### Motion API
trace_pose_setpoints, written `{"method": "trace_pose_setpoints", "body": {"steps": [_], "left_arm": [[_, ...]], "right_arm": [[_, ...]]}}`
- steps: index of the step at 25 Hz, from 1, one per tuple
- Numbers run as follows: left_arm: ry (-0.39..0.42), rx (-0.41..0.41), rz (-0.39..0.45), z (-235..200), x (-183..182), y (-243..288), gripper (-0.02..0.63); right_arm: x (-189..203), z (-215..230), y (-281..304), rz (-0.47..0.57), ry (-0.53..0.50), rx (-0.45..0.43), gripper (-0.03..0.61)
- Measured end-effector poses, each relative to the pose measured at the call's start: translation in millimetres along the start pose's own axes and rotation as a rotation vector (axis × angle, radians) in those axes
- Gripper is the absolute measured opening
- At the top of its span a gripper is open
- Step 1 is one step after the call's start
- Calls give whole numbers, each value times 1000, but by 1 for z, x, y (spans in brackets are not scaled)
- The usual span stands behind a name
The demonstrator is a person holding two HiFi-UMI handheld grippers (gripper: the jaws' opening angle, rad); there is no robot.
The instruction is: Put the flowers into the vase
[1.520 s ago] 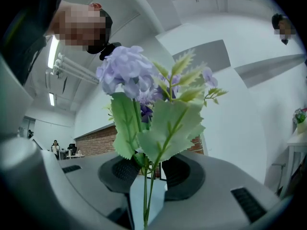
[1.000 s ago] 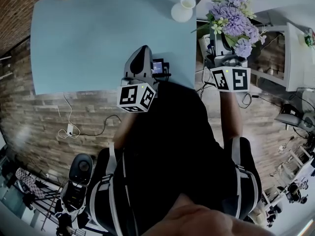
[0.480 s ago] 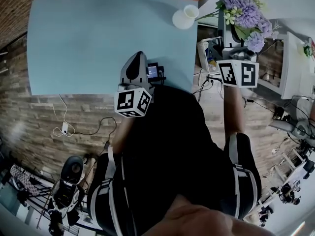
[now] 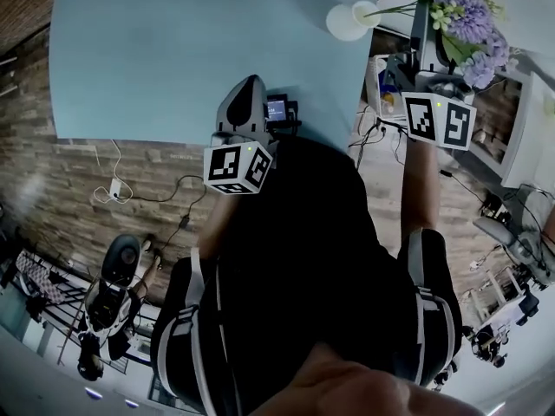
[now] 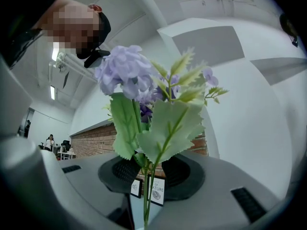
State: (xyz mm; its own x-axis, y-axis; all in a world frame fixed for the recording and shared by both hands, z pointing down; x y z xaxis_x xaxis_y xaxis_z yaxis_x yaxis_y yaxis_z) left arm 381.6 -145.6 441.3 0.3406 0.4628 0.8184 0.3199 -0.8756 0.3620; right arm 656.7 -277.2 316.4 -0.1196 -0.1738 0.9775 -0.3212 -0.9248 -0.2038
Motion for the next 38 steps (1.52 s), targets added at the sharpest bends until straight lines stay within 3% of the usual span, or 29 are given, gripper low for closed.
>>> {"method": "trace_pose_setpoints", "body": {"steps": [13, 21, 38], "left_arm": [[-41, -29, -82, -22, 4, 20, 29], [-33, 15, -76, -20, -3, 33, 29], [-49, 2, -78, -30, 0, 38, 29]], "right_arm": [[40, -3, 24, -50, 48, 19, 132], [65, -10, 25, -88, 50, 27, 132], [123, -20, 20, -192, -6, 68, 133]]}}
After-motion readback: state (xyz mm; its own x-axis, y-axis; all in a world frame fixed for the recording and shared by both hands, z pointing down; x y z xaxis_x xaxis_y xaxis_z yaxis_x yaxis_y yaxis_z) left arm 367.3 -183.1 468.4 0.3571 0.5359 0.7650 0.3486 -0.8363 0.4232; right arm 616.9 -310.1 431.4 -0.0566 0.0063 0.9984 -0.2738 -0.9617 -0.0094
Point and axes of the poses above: the fingertips, and each gripper's own axes: y forward along the fingers, z to its right, x out of its underside, the point moved 5 cm from there along -y, backward along the fingers, and after that the axes turned 2 degrees about -y, right-handed, at the moved point
